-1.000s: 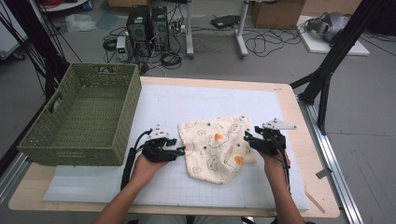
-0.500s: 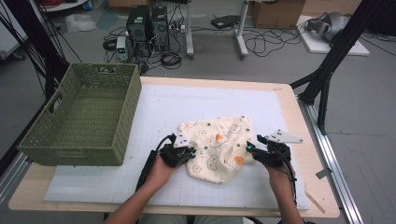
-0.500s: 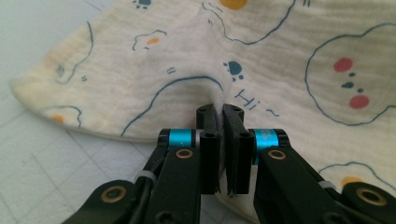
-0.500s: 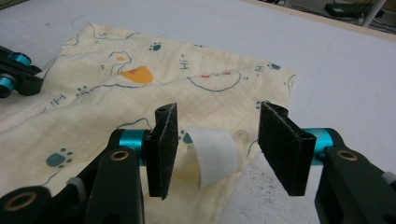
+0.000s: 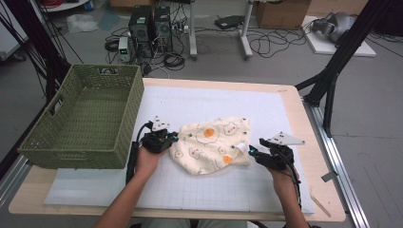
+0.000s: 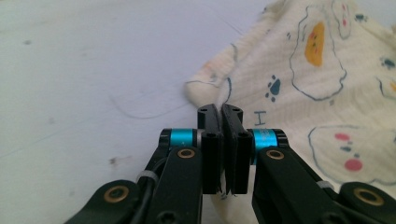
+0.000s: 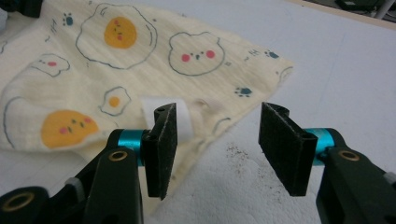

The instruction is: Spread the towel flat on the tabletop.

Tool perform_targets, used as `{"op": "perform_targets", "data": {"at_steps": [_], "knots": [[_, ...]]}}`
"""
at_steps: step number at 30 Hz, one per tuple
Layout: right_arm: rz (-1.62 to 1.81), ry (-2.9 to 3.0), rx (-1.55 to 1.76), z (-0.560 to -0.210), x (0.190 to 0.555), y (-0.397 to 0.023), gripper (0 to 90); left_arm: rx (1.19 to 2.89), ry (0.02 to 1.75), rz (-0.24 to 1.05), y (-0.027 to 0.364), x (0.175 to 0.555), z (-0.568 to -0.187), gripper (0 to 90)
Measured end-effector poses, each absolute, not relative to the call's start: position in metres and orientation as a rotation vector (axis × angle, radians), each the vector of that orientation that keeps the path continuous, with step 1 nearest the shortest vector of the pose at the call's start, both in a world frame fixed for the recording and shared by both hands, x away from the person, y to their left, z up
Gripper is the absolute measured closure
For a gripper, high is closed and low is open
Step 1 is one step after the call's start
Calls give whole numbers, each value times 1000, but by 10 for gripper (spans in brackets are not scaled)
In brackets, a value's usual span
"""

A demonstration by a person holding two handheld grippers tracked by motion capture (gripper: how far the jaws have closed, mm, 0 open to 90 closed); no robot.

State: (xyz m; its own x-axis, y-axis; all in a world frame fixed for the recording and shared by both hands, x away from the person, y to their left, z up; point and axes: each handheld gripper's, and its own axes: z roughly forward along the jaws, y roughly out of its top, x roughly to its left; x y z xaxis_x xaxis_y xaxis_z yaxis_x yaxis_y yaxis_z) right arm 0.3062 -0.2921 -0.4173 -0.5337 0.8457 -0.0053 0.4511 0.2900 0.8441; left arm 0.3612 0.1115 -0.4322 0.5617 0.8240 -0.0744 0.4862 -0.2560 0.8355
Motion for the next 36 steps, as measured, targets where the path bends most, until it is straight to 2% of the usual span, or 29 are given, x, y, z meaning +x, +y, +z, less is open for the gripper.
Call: {"op": "perform_targets", "data": {"at_steps": [7, 10, 16, 20, 21, 22, 24, 25, 26, 27, 36], "knots": [[1249, 2093, 1247, -424, 323, -285, 489, 1845, 1114, 463, 124, 367, -433, 861], [1184, 2143, 1257, -429, 335, -275, 497, 1845, 1107, 473, 121, 367, -433, 861], [1304, 2228, 1166, -430, 345, -249, 431, 1867, 1106, 474, 123, 368, -436, 859], [1200, 2345, 1105, -438, 347, -232, 421, 1883, 1088, 477, 119, 367, -436, 858], [1179, 2358, 1101, -439, 348, -231, 439, 1889, 1086, 474, 118, 366, -436, 858], [1157, 2384, 1100, -442, 349, -230, 518, 1892, 1083, 474, 118, 365, -436, 858], [1146, 2407, 1113, -445, 349, -230, 614, 1892, 1074, 477, 116, 364, -436, 858], [1155, 2404, 1106, -446, 348, -231, 620, 1889, 1071, 477, 116, 364, -436, 858], [1142, 2411, 1093, -445, 347, -232, 674, 1889, 1069, 477, 116, 363, -436, 858], [1137, 2410, 1081, -444, 345, -233, 787, 1889, 1071, 477, 117, 363, -436, 858], [1159, 2321, 975, -424, 300, -264, 801, 1898, 1067, 447, 117, 361, -441, 856]]}}
